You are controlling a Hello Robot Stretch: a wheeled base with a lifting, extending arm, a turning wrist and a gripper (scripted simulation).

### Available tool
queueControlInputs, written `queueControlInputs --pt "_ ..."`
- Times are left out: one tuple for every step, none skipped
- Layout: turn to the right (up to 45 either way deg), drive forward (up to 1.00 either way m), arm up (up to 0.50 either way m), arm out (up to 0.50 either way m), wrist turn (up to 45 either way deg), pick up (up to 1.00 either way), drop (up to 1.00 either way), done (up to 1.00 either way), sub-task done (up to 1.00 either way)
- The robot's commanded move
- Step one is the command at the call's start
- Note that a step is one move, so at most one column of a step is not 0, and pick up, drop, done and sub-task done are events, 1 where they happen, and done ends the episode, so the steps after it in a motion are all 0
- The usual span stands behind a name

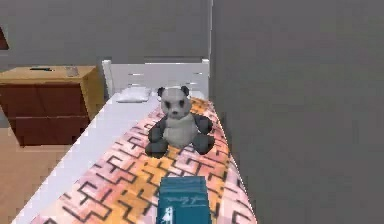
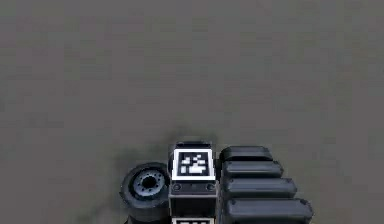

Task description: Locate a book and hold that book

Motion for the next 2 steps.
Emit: queueControlInputs --pt "-45.0 0.0 0.0 0.0 0.0 0.0 0.0 0.0 0.0" --pt "-42.0 0.0 0.0 0.0 0.0 0.0 0.0 0.0 0.0"
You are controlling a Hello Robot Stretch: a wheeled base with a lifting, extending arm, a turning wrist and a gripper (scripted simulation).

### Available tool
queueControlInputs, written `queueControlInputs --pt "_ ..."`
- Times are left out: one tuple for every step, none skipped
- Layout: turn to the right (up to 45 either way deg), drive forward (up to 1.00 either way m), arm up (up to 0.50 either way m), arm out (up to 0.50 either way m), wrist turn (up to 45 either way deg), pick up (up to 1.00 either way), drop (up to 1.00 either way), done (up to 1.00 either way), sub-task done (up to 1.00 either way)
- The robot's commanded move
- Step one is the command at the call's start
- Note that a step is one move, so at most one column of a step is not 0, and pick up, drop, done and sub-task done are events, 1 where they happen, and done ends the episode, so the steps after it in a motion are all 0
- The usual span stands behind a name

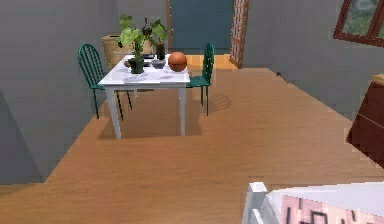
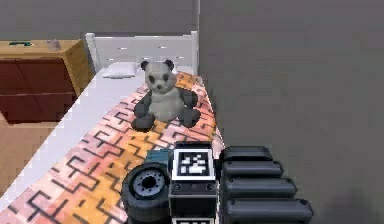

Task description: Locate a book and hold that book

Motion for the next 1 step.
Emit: queueControlInputs --pt "0.0 0.0 0.0 0.26 0.0 0.0 0.0 0.0 0.0"
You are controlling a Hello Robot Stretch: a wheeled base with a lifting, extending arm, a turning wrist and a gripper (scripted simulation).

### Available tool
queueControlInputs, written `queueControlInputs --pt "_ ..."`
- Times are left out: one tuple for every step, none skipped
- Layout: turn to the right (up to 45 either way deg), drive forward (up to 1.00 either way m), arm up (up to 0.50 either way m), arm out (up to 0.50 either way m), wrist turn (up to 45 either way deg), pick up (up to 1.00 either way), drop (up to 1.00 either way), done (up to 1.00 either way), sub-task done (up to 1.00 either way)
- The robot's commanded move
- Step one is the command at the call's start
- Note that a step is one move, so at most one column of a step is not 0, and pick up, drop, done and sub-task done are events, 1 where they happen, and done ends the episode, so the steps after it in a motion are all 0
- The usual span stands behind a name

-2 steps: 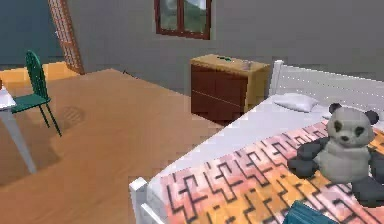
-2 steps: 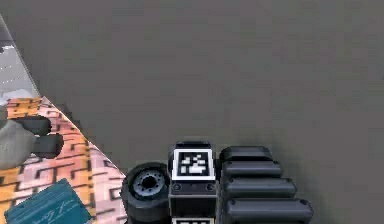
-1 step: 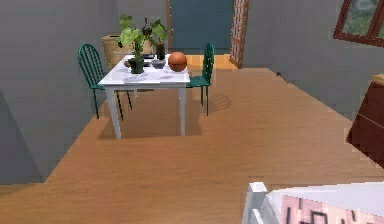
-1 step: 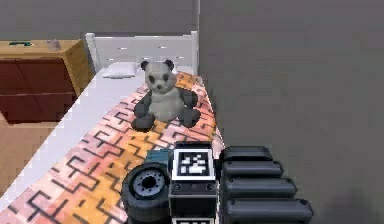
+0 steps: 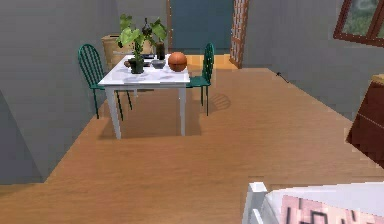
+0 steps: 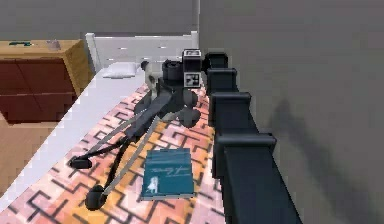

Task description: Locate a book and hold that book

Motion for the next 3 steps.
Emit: queueControlInputs --pt "0.0 0.0 0.0 0.0 45.0 0.0 0.0 0.0 0.0" --pt "0.0 0.0 0.0 0.0 45.0 0.0 0.0 0.0 0.0" --pt "0.0 0.0 0.0 0.0 15.0 0.0 0.0 0.0 0.0"
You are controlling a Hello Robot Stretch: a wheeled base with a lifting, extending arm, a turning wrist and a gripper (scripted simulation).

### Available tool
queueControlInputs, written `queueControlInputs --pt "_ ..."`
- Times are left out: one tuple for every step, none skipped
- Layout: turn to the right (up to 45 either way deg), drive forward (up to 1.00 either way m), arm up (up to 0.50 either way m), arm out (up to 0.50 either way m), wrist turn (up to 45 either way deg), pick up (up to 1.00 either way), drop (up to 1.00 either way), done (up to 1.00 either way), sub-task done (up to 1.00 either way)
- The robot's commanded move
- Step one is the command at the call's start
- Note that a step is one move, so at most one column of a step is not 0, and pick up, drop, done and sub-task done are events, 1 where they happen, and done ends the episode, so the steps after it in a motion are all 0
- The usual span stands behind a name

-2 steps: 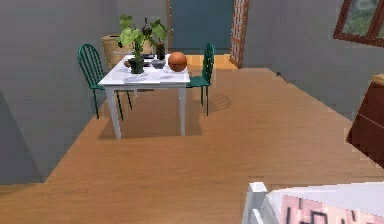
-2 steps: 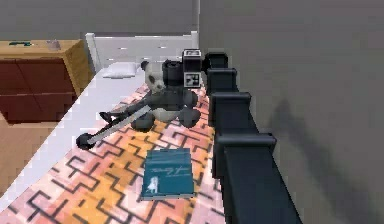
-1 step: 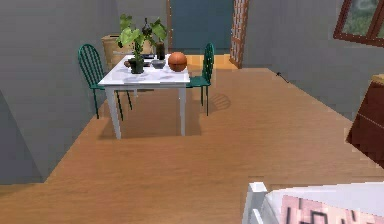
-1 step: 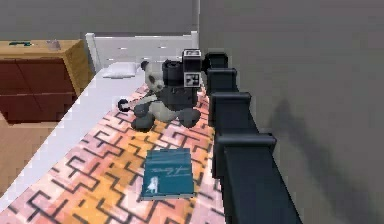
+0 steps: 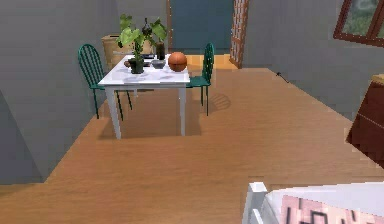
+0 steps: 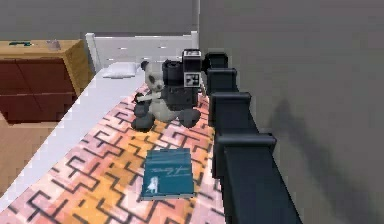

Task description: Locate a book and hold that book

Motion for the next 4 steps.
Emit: queueControlInputs --pt "0.0 0.0 -0.2 0.0 0.0 0.0 0.0 0.0 0.0" --pt "0.0 0.0 -0.32 0.0 0.0 0.0 0.0 0.0 0.0" --pt "0.0 0.0 0.0 0.0 0.0 1.0 0.0 0.0 0.0" --pt "0.0 0.0 0.1 0.0 0.0 0.0 0.0 0.0 0.0"
